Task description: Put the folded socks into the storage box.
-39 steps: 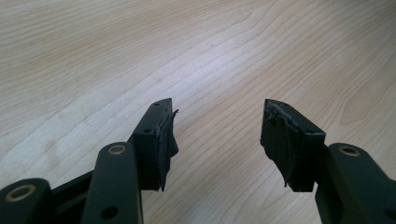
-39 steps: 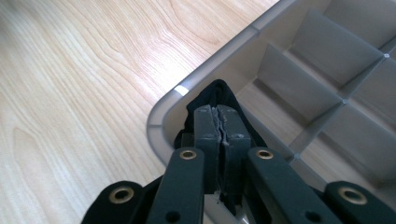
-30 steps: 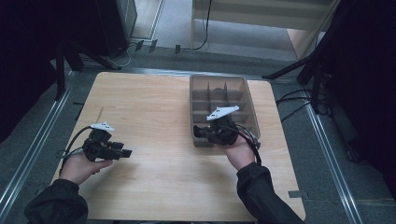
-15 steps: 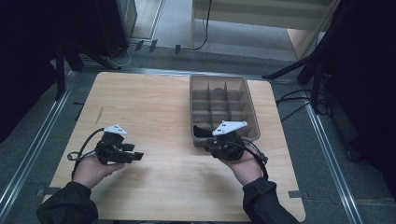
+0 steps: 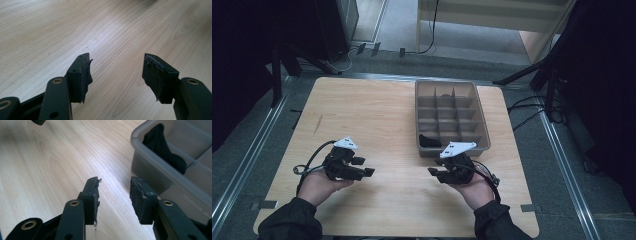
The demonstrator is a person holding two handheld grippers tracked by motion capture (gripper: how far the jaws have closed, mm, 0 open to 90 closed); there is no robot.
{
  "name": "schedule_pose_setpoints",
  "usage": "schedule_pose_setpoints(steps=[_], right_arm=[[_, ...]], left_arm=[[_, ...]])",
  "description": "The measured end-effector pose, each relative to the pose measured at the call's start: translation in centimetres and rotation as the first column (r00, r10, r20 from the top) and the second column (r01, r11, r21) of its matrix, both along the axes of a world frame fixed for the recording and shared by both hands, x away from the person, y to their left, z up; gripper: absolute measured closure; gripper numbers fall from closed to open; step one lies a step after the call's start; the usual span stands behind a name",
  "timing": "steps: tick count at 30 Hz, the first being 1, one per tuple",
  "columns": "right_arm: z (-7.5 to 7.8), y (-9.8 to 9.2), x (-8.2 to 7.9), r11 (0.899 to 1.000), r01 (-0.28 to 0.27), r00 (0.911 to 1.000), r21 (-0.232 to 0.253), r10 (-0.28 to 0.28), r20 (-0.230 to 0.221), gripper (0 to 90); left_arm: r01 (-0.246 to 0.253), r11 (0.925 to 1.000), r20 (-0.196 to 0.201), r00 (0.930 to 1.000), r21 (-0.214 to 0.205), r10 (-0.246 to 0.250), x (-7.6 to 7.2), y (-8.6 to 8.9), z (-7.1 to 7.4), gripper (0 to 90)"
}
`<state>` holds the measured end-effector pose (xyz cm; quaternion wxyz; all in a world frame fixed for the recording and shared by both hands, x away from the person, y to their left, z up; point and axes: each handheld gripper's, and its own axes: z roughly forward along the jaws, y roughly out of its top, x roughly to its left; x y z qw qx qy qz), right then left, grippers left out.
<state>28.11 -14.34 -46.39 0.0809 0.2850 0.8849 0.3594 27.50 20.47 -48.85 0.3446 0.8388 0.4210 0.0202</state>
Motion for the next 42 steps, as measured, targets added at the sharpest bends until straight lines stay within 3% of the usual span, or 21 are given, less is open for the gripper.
schedule_pose_setpoints(steps=[4,13,42], right_arm=[[-0.3,-0.1,-0.4,1.000,-0.015,0.9999,0.001,0.015,0.003,53.2],[-0.9,-0.1,-0.4,0.999,-0.028,0.9995,0.016,0.028,-0.015,48.3],[-1.4,0.8,-0.4,0.999,-0.051,0.9979,0.015,0.052,-0.039,44.0]], left_arm=[[0.013,0.9999,-0.004,0.9999,-0.007,-0.013,-0.2,-0.6,0.0,36.9],[0.086,0.9938,0.043,0.9951,0.070,-0.089,-1.0,-1.5,0.0,37.1],[0.090,0.9919,-0.015,0.9959,0.089,-0.089,-0.8,-1.5,-0.7,36.1]])
